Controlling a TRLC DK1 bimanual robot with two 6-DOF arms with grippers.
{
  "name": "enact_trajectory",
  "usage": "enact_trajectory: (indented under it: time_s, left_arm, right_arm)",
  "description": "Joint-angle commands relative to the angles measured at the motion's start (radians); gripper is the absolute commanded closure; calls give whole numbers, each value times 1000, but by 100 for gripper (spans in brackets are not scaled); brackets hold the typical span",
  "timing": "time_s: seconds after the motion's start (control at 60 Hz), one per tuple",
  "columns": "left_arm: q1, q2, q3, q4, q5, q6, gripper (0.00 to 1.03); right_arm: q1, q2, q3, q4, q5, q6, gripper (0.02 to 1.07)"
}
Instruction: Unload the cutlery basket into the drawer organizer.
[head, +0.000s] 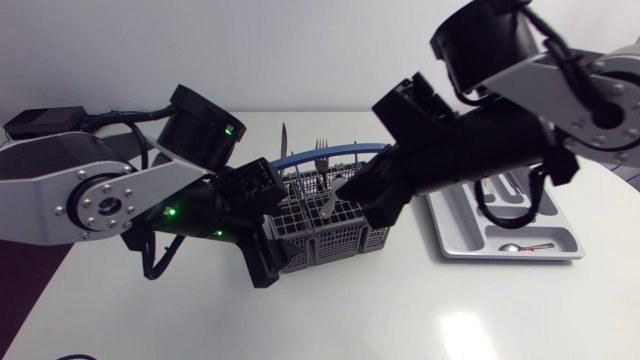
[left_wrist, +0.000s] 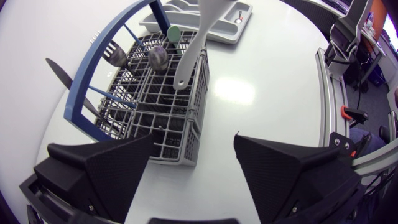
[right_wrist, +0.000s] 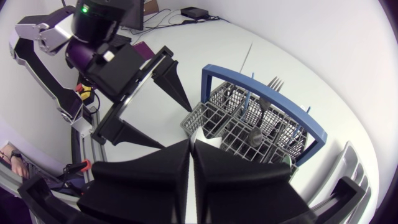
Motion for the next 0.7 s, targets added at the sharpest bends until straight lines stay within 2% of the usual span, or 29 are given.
enact_trajectory:
  time_s: [0.0,0.15,0.333,0.5,0.683]
  left_arm:
    - [-5,18,-28,6,7,-10,14]
    - [-2,15,-22,6,7,-3,14]
    - [-4,13,-5,6,14,4,14]
    - [-5,16,4,6,23,9,14]
    - [-5,16,12,6,23,10,14]
  right_arm:
    - [-51,-66,12,-45,-20,9,101]
    - [-180,-176,-22,-138,-14,3,101]
    - [-478,-212,-96,-213,1,-99,101]
    - [-691,-157,-191,-185,81,-181,101]
    - [-778,-94,-281,-45,258,-201,101]
